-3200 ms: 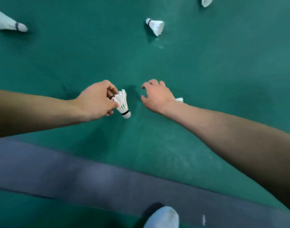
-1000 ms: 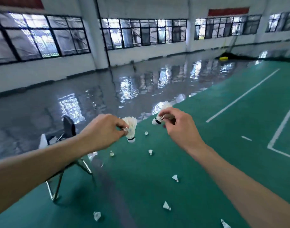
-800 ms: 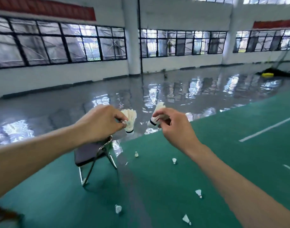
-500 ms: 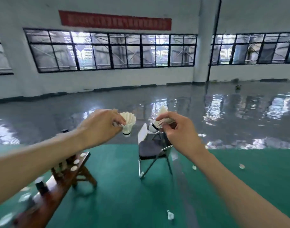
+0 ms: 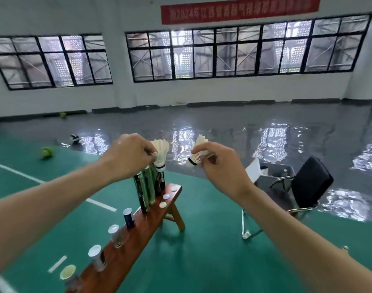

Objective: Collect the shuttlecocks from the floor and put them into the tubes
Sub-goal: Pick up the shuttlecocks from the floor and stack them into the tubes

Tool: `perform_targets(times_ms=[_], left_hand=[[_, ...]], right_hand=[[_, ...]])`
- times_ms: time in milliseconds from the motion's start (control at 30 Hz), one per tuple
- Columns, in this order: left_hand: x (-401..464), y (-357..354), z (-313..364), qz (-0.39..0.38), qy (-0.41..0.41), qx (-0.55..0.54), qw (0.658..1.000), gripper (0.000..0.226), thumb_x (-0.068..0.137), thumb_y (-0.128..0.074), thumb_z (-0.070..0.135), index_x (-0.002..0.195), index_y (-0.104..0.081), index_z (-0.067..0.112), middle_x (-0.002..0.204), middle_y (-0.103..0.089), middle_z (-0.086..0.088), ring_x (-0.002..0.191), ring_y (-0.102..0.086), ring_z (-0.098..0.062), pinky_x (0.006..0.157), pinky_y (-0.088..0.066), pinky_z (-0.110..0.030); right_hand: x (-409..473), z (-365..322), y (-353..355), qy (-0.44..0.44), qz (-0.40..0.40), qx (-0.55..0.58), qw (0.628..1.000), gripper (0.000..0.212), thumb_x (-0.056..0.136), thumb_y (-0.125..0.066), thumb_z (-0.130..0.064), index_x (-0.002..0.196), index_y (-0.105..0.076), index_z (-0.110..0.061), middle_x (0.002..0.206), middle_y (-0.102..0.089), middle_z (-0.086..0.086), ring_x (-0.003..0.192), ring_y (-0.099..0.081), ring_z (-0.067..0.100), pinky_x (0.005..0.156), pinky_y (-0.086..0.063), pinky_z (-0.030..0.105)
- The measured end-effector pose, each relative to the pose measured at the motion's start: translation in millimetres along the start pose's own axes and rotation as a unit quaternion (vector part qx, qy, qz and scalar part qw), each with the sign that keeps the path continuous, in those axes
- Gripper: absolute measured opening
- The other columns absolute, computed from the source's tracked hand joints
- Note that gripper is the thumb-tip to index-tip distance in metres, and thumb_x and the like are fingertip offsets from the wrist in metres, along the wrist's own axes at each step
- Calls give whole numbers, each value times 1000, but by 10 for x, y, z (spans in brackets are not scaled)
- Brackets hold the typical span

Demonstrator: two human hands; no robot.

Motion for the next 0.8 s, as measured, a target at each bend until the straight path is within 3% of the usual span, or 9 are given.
perform_targets(times_ms=[67, 133, 233, 333, 433, 533, 733, 800], left_hand=[[271, -49, -207, 10, 27, 30, 999, 6, 86, -74, 32, 86, -80, 34, 77, -72, 19, 56, -52, 9, 51, -29, -6], [523, -101, -392, 15, 54, 25, 998, 8, 87, -74, 30, 86, -82, 31, 77, -73, 14, 59, -54, 6, 52, -32, -9], [853, -269, -576, 1, 81, 61, 995, 9, 89, -74, 32, 92, -82, 31, 74, -67, 19, 58, -53, 2, 53, -31, -8], [1212, -467, -643, -2, 72, 77, 994, 11, 91, -72, 36, 99, -80, 36, 97, -75, 12, 77, -61, -7, 71, -46, -24], [1624, -626, -697, 29, 39, 63, 997, 12, 92, -72, 31, 100, -80, 33, 103, -75, 17, 90, -68, -12, 85, -54, -32], [2076, -743, -975, 37, 18, 69, 997, 11, 91, -73, 28, 99, -81, 30, 102, -75, 18, 88, -70, -11, 85, -57, -37], [2834, -996, -1862, 36, 8, 73, 997, 11, 90, -75, 27, 99, -80, 31, 97, -73, 24, 77, -65, -4, 77, -56, -33], [3063, -1082, -2163, 47, 12, 74, 996, 11, 89, -75, 27, 98, -80, 31, 96, -74, 23, 77, -67, -6, 76, -57, -34]], right_hand=[[259, 242, -187, 22, 0, 13, 1000, 33, 95, -59, 3, 111, -76, -19, 104, -71, -6, 79, -65, 5, 71, -45, 12], [535, 448, -318, 59, 4, 20, 998, 37, 99, -59, -2, 128, -72, -21, 104, -72, -1, 84, -67, 13, 74, -52, 21], [1025, 802, -466, 97, 6, 12, 995, 62, 103, -56, -6, 157, -41, -32, 79, -65, -1, 64, -59, 13, 60, -51, 28], [1532, 1161, -651, 88, -7, 43, 995, 79, 103, -57, -10, 164, -13, -36, 66, -59, -7, 50, -53, 12, 51, -47, 28], [2049, 1438, -874, 76, -13, 38, 996, 60, 103, -58, -12, 154, -30, -29, 80, -69, -1, 60, -64, 12, 56, -54, 32], [2590, 1715, -1183, 28, -36, 33, 998, 31, 104, -56, -16, 133, -47, -23, 93, -73, 1, 75, -70, 11, 69, -58, 40], [3571, 2204, -1963, 27, -14, 19, 999, 17, 102, -58, -22, 118, -65, -20, 78, -61, -23, 74, -63, -11, 66, -49, 11], [3855, 2341, -2239, 24, 1, 17, 1000, 16, 100, -61, -19, 113, -69, -19, 82, -57, -28, 75, -59, -17, 68, -43, 3]])
Point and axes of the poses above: each hand's wrist, its own x-axis towards the middle knuckle, its own y-axis out of the back of the hand, z = x × y, the point moved 2 cm from there along x, towards the middle knuckle
